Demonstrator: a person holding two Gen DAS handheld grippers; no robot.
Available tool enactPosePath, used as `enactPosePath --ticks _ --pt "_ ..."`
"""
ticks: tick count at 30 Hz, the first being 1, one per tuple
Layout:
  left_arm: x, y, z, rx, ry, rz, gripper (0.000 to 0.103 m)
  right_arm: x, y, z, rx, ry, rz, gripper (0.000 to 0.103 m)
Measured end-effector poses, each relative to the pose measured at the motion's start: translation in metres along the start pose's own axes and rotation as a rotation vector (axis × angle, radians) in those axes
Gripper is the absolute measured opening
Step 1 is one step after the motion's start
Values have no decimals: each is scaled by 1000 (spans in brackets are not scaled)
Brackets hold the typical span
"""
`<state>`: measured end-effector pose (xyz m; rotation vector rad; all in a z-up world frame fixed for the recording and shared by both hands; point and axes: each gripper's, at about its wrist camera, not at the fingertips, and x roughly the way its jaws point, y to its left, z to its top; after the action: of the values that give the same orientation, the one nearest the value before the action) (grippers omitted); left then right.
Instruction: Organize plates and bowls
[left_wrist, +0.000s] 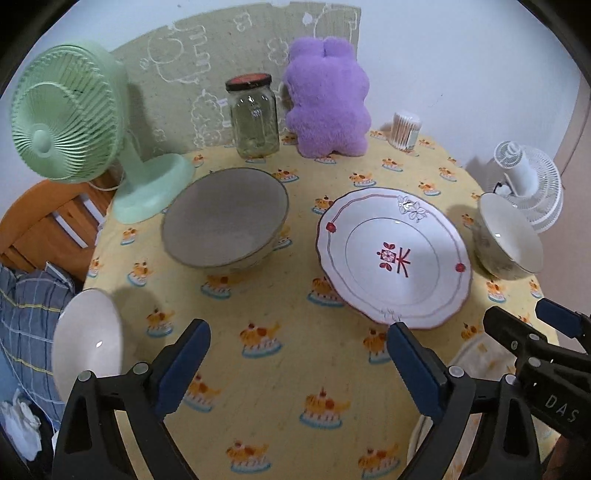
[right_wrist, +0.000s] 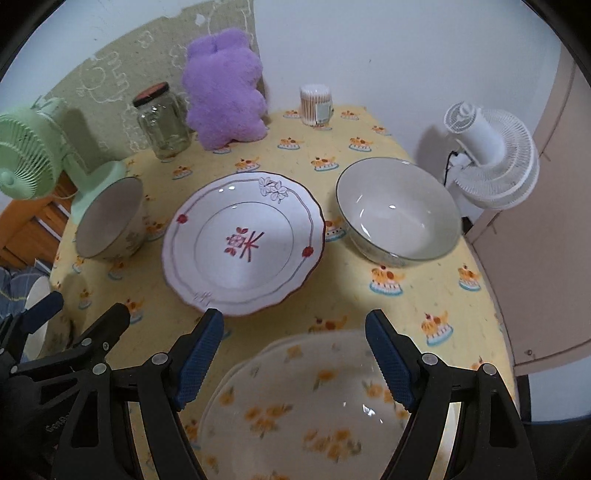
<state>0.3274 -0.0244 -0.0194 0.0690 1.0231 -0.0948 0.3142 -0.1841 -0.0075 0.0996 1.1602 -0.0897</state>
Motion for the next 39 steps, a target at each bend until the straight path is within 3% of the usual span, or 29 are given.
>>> enactPosePath --ticks 4,7,11,13,18,24,28,39 --pt "28 -7 5 -5 41 14 91 25 -7 13 19 23 24 81" --pt "39 -13 10 -29 48 12 86 42 -9 21 28 43 34 70" --pt "58 -20 17 -46 70 14 83 64 -13 29 45 77 37 67" --pt "63 -23 19 -56 71 2 80 73 -14 32 45 96 46 58" --pt "81 -33 22 -37 103 2 75 88 -12 39 10 122 47 53" --pt "92 -41 24 -21 112 -21 61 99 -9 43 -20 145 69 40" --pt "90 -45 24 0 111 -40 49 98 -5 44 -41 137 46 40" --pt "75 -24 8 -11 129 -21 49 85 17 36 -146 153 76 40"
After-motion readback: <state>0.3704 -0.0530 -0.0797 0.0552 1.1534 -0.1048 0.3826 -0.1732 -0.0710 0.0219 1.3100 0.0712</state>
